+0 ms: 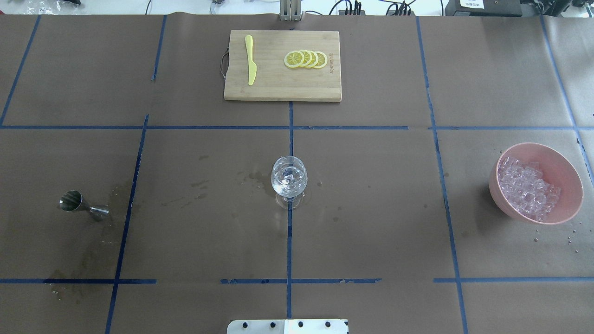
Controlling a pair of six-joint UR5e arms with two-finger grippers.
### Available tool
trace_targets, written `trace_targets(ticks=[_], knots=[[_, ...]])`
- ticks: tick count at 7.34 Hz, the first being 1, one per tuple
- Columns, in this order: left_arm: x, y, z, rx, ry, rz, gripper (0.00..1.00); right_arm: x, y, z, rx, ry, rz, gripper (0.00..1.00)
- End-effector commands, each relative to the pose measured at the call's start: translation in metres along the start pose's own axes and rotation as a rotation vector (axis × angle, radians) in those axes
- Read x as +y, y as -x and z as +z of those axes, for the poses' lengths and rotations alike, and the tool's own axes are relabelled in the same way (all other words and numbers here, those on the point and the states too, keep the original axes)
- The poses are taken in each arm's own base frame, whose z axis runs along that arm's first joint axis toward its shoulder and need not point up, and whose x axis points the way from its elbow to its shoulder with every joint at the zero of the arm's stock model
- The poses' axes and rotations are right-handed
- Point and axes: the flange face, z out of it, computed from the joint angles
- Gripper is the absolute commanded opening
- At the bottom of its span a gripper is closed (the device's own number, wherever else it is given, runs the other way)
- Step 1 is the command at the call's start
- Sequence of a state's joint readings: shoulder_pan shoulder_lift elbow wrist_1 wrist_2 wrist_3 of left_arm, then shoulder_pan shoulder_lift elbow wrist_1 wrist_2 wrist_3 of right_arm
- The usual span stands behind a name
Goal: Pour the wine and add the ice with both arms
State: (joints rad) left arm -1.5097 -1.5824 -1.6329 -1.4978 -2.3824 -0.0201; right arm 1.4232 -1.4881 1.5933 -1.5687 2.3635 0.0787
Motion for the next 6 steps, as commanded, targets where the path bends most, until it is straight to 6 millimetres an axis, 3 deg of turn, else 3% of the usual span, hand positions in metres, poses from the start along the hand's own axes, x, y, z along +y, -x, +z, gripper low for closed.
trace_targets(ticks=[1,3,6], knots=[[-0.001,0.003,0.000,0.012,0.004,-0.012,1.00,0.021,-0.015,0.014,-0.025,0.031,0.031,1.00],[-0.001,0.012,-0.001,0.014,0.002,-0.031,1.00,0.037,-0.035,0.010,-0.048,0.025,0.074,1.00],[0.000,0.020,0.006,0.012,0.014,-0.045,1.00,0.047,-0.045,0.003,-0.070,0.011,0.091,1.00]])
